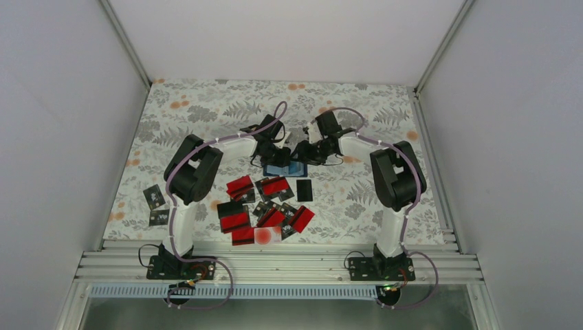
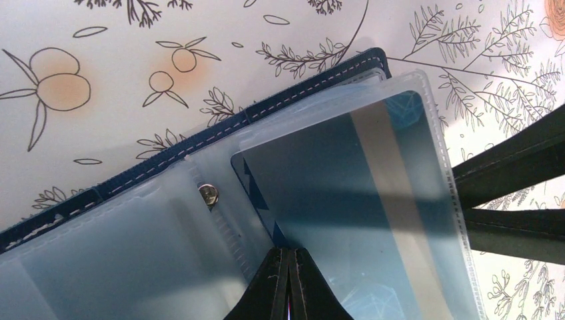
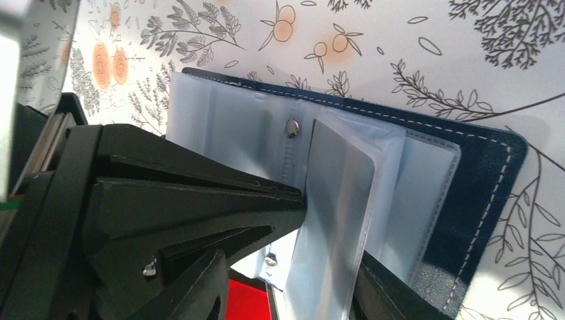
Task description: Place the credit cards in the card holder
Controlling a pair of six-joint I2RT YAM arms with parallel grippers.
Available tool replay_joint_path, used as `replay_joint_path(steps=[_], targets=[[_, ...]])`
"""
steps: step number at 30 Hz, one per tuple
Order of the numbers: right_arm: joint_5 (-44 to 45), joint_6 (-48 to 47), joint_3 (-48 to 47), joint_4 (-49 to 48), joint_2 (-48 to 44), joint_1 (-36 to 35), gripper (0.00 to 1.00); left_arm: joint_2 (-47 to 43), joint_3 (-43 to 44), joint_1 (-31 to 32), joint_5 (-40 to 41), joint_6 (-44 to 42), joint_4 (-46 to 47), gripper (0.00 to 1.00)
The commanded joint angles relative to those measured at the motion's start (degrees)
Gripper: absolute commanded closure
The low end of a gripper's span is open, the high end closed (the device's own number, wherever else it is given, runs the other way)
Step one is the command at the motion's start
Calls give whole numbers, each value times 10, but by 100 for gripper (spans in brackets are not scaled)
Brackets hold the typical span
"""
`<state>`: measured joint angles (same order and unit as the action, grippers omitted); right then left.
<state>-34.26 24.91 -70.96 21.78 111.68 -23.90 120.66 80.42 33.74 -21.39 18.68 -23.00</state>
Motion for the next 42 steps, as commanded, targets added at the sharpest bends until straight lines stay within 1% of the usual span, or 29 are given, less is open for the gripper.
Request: replay_joint_path(steps=[1, 24, 28, 31, 33, 39, 42], targets=[[29, -10, -23, 35, -2, -16, 54, 29, -10, 10, 30, 0, -29, 98], [117, -20, -93, 126, -9, -76, 54, 15, -9, 10, 38, 5, -31, 98], [114, -19, -94, 124, -11, -82, 55, 10, -9, 9, 42, 6, -30, 98], [103, -17, -91, 115, -12, -84, 60, 7, -8, 9, 43, 6, -30, 98], [100, -17, -91, 113, -8, -85, 65, 6, -7, 10, 42, 6, -31, 98], [107, -17, -95, 118, -2, -89, 76, 4, -12, 9, 43, 6, -31, 98], [120, -17, -98, 124, -2, -90, 77, 3, -13, 9, 43, 7, -30, 98]])
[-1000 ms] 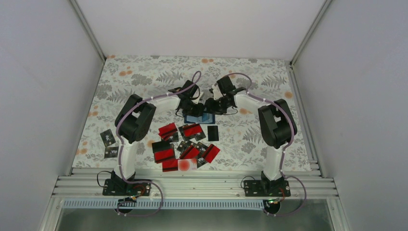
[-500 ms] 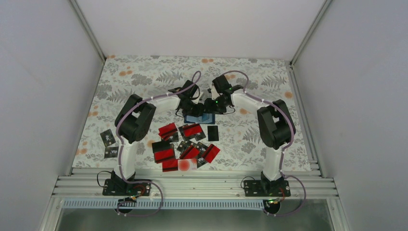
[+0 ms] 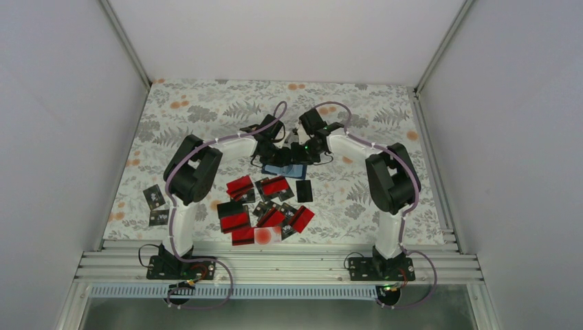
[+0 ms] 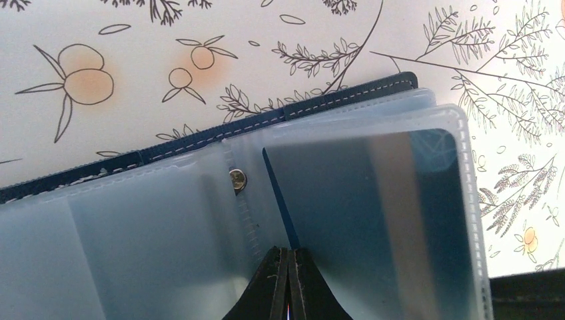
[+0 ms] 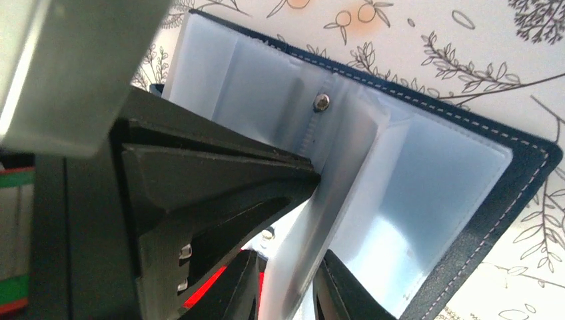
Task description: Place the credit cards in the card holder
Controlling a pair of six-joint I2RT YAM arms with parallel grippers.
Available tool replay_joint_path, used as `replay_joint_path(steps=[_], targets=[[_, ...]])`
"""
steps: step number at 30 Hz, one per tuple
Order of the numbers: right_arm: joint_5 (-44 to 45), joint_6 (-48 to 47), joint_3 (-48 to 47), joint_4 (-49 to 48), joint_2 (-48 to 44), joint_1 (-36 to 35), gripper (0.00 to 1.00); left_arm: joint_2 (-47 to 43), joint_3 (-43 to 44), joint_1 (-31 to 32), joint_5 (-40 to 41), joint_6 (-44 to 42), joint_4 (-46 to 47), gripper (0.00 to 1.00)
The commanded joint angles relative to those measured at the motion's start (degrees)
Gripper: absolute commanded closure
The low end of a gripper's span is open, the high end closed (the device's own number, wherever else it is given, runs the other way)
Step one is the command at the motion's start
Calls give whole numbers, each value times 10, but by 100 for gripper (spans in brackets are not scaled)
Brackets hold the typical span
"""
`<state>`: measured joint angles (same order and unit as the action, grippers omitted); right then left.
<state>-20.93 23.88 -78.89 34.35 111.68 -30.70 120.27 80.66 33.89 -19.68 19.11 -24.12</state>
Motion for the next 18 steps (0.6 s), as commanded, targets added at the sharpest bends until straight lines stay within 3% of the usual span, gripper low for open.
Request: replay_joint_path(steps=[1, 18], targets=[[-12, -7, -19, -2, -4, -22, 78, 6, -16, 8, 26, 3, -19, 98], [-18, -6, -34, -5, 11, -22, 68, -70, -5, 2, 26, 23, -39, 97]])
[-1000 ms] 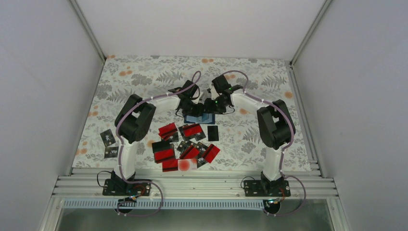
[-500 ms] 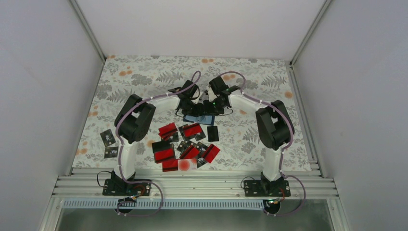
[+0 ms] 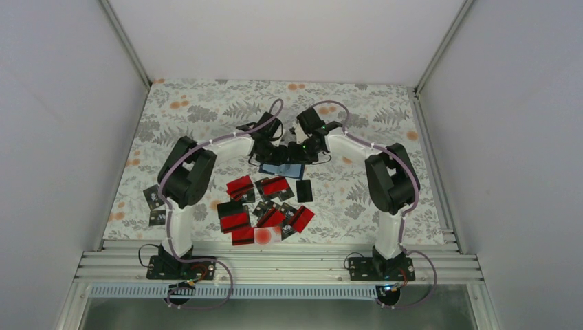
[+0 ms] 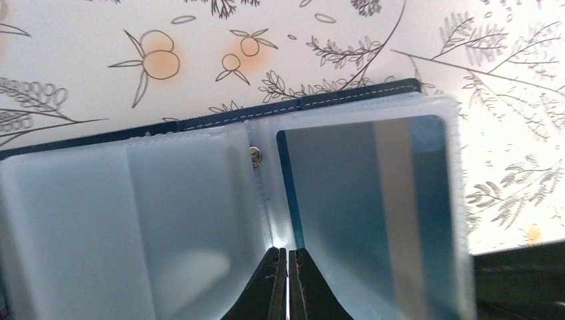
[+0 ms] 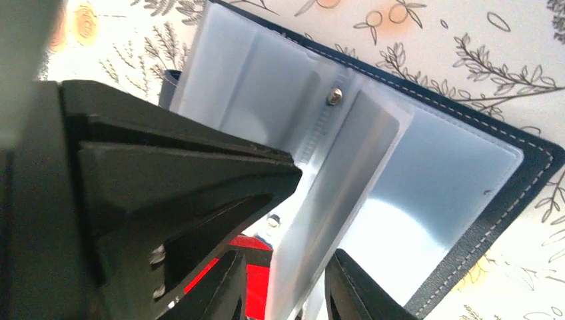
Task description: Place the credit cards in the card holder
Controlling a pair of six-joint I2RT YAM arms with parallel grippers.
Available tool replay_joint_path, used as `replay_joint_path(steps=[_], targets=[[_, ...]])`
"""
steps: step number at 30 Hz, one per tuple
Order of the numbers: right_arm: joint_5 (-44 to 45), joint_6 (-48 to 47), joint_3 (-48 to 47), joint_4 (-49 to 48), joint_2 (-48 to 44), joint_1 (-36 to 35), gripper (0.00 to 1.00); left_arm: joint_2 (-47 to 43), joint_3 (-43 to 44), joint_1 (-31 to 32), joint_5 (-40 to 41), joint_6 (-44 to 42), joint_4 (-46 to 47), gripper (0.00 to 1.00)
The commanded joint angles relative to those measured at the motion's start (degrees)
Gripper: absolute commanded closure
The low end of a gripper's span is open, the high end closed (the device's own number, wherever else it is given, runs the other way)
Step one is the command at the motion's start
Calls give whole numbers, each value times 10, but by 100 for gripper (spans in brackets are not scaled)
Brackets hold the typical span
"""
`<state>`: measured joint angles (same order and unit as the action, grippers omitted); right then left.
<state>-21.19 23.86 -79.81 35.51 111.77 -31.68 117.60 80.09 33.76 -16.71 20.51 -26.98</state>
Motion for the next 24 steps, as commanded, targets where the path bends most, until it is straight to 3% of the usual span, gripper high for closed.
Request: replay_joint_path(steps=[1, 15, 24], targets=[[-16, -6, -26, -17, 12, -12, 68, -50, 1, 2, -4, 11, -12, 96], [-38, -8, -58, -16, 39, -18, 68, -138, -49, -25, 41, 27, -22, 93], [-95, -10, -127, -29, 98, -29, 67, -188, -101, -53, 70, 28, -17, 93]])
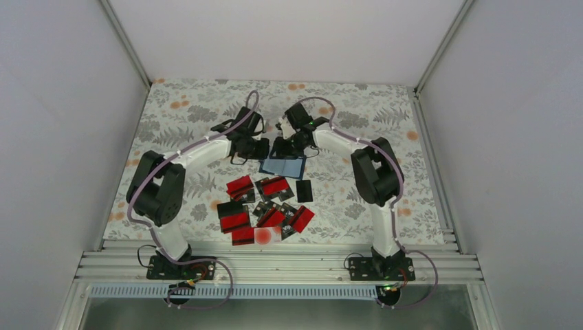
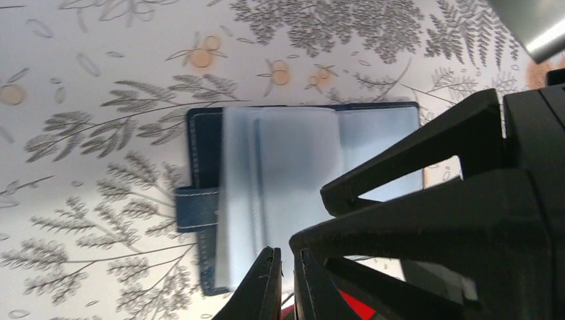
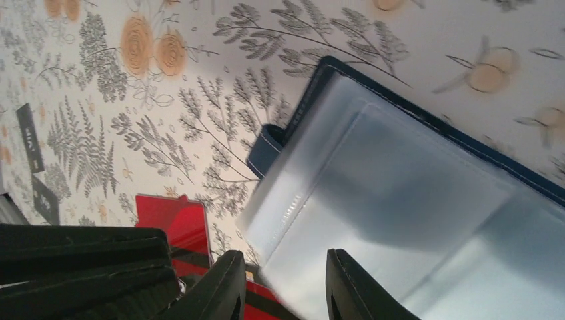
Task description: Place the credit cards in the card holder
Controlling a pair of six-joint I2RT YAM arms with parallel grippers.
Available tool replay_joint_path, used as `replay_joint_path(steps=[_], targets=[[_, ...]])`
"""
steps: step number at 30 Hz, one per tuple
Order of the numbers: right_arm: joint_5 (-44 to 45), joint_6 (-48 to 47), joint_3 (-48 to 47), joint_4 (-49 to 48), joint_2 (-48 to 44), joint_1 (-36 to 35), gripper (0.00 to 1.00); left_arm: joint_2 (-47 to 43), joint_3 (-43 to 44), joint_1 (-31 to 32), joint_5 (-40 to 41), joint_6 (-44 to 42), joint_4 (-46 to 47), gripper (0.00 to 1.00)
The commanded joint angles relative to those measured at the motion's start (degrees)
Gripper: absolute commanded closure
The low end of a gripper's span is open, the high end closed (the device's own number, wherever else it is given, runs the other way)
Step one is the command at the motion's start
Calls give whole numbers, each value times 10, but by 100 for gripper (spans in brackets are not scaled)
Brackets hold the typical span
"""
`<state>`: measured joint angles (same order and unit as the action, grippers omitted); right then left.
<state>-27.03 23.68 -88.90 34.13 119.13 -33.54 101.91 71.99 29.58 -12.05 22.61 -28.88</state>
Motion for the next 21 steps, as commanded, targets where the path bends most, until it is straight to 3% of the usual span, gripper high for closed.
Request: replay_joint_path(steps=[1, 5, 11, 17, 21], targets=[[-46, -8, -44, -18, 32, -11, 67, -38, -28, -14, 27, 7, 6, 93], [-89, -12, -64, -40, 49, -10, 67, -60, -54, -25, 38, 8, 18, 92], [-94, -20, -53, -55, 24, -1, 67, -73, -89, -30, 41, 1, 40, 82], [-40, -29, 36, -67, -68, 21, 66, -95, -119, -30, 37, -10, 42, 67], [-18, -36, 129, -83, -137, 23, 60, -123, -145, -26, 45, -14, 14, 62]])
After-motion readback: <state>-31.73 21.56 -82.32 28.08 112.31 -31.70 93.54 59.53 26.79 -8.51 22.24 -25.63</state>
